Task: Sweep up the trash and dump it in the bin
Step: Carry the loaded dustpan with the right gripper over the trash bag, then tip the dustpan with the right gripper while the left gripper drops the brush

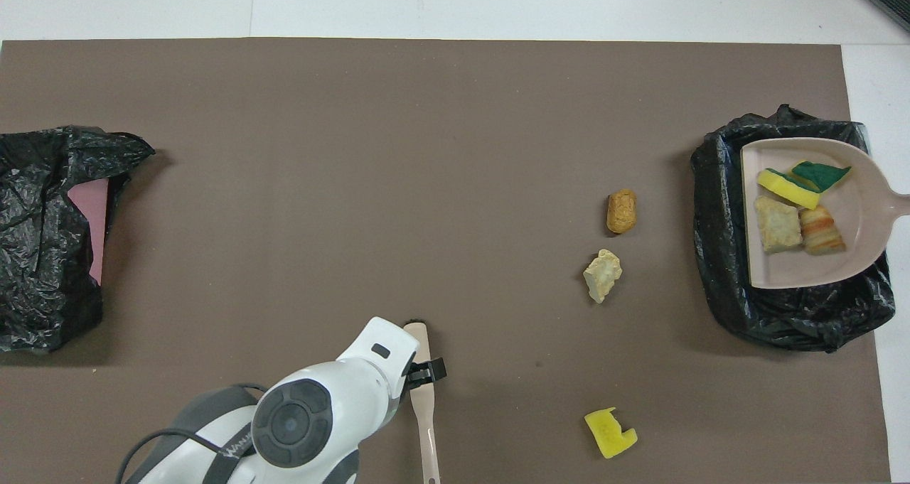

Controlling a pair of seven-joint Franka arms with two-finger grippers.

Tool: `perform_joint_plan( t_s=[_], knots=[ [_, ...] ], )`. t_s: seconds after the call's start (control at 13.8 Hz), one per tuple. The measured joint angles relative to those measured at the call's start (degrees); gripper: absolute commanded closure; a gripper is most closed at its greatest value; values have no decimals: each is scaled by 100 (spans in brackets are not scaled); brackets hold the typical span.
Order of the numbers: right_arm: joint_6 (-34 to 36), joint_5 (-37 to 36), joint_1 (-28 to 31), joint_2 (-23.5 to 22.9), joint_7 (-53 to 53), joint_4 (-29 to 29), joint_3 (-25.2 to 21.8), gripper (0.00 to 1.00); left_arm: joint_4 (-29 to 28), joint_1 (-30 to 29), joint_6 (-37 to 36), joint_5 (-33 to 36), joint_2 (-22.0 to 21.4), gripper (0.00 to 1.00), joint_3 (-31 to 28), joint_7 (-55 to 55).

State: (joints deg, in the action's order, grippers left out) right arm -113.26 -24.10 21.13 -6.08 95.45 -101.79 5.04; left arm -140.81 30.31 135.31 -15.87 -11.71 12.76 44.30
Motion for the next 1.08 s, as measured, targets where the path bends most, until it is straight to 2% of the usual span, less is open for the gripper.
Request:
perform_joint_plan(
  t_s=[0.29,0.72,1.08],
  knots=[
    [-1,-412,28,33,-78,-46,-18,100,450,-978,-407,366,124,0,-18,-1238],
    [3,-1498,-219,75,-283,-106,31,100,1946,-2337,-1652,819,569,0,-42,-3254],
    [275,-2210,-307,125,-971,-127,33,100,3338,-2946,-2996,1147,849,0,-50,-4076]
  ],
)
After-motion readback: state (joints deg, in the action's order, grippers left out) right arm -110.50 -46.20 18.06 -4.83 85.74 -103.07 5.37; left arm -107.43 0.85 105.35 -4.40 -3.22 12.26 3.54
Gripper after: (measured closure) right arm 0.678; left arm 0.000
